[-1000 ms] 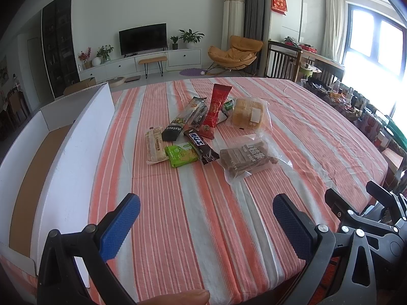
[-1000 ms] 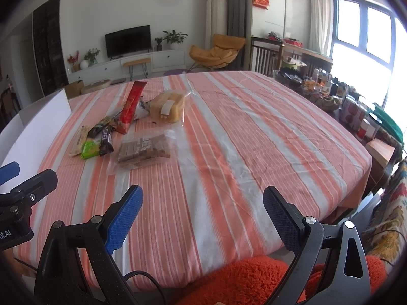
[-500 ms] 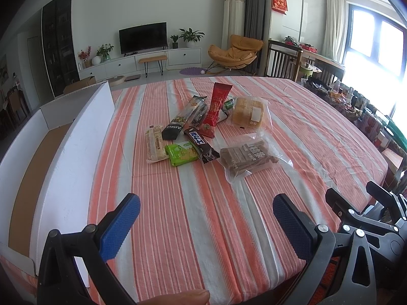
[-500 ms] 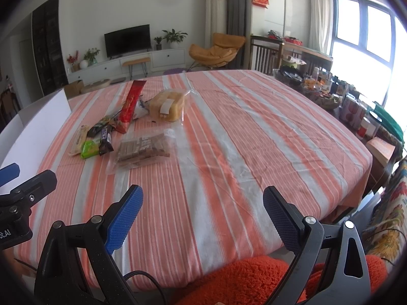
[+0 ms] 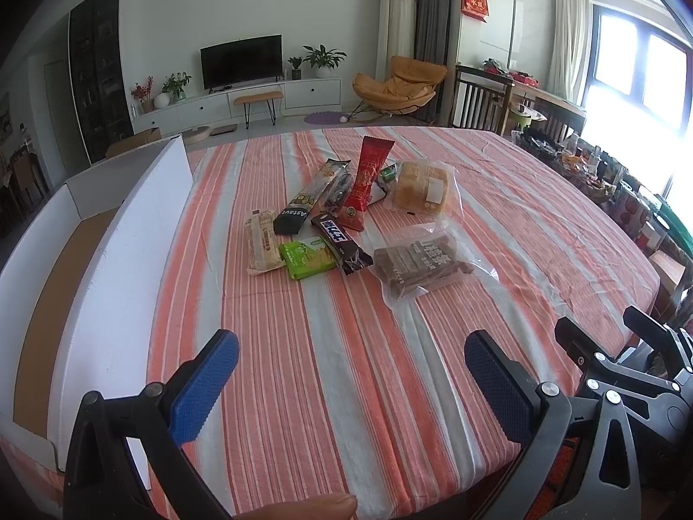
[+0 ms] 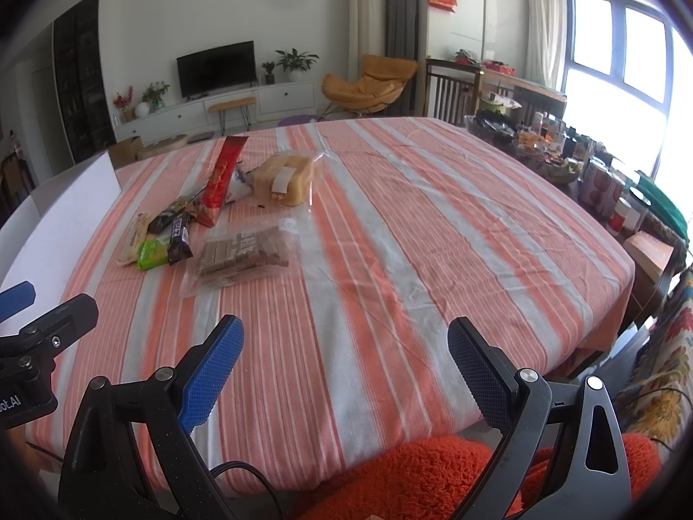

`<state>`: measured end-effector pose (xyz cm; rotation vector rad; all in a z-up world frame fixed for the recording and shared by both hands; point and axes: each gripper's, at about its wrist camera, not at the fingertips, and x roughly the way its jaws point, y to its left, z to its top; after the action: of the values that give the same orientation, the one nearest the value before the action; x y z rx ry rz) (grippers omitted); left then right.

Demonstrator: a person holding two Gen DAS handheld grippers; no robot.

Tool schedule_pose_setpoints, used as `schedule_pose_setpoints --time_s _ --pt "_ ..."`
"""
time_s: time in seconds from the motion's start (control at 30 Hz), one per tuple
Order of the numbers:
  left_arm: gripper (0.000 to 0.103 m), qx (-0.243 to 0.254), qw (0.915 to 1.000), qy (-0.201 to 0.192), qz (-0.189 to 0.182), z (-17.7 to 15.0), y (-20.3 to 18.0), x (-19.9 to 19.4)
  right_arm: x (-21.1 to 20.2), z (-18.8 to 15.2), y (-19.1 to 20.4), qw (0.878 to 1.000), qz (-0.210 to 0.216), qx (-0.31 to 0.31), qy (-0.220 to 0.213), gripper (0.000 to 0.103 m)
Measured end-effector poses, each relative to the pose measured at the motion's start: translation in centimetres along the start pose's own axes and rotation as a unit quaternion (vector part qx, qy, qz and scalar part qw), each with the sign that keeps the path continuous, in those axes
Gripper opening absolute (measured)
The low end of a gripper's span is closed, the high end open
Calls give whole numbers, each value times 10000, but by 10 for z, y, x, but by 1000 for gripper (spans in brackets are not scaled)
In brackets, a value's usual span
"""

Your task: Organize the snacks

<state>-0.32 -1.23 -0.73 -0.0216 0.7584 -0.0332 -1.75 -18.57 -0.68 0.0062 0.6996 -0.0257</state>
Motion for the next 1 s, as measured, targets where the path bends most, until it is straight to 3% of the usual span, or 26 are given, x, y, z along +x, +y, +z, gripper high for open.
schedule_pose_setpoints --time_s 0.33,0.6,1.0 --pt "103 53 9996 236 -127 -3 1 9 0 0 0 10000 4 7 6 97" --pt "103 15 9954 932 -232 -18 5 41 0 0 0 10000 9 13 9 97" --pt "103 200 9842 1758 -59 -44 6 80 -1 -7 1 10000 29 49 63 97"
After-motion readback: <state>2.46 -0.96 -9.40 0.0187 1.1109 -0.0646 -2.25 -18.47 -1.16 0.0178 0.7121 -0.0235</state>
